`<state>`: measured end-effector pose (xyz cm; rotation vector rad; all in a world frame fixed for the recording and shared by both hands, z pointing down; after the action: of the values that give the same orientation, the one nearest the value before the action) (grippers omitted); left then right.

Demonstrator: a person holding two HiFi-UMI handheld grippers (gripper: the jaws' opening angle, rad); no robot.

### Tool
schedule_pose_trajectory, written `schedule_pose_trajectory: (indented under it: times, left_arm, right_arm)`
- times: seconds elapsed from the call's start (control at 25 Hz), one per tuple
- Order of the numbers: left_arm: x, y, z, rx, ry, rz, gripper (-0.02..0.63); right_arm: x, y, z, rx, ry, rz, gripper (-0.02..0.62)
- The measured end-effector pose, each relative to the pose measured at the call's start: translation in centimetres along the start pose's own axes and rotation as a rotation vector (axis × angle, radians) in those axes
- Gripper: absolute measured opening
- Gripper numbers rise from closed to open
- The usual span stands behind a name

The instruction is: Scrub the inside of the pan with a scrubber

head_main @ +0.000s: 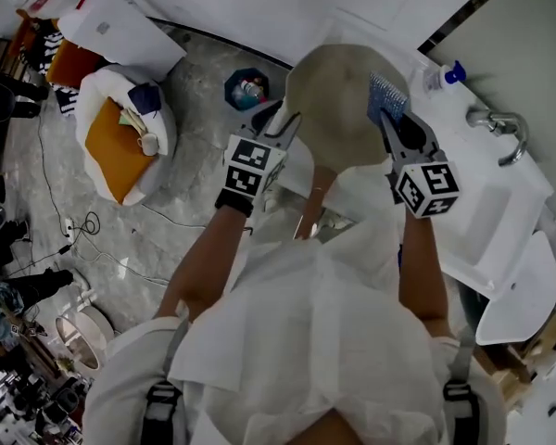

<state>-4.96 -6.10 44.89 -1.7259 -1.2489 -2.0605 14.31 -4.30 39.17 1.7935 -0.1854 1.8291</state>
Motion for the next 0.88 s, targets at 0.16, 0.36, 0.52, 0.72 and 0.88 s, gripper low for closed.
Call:
schedule_pose_trajectory:
  times: [0.16,0.36,0.52,0.72,0.88]
  left_arm:
    - [0.6,1.2,-1.6,0.072,0.021,-0.033,0.179]
    - [0.8,2.3,-2.9,0.165,0.051,-0.062,0.186]
    - [0.9,3.6,-2.0,0.263,0.070,-0.096,0.193]
    - [2.5,6.2,-1.3,0.308,0.084,-0.159,0.193]
    - [3.1,8.2,-1.5,0.316,0.046,-0.193,0.195]
  right_arm:
    - [0.5,1.9,-0.5,0.050,0.037,-0.001,0.067]
    - [1.1,3.3,-1.2,0.105,0.053,-0.027,0.067]
    - [4.3,5.8,0.5,0.119,0.107,-0.159,0.067]
    - [8.8,11.9,0.4,0.019,0.146,-0.344,0.067]
    - [9.2,14.6,-0.8,-0.028,0.157,-0.361,0.067]
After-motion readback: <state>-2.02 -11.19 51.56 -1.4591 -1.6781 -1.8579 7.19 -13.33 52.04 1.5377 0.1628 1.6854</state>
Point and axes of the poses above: the fingertips, and each gripper's own axes: y forward along the fingers, z to its right, x out of its underside, the point moved 2 cm from there along -y, backward along the fingers, and after that the axes turned 1 degree about z, right-handed, at the moved point
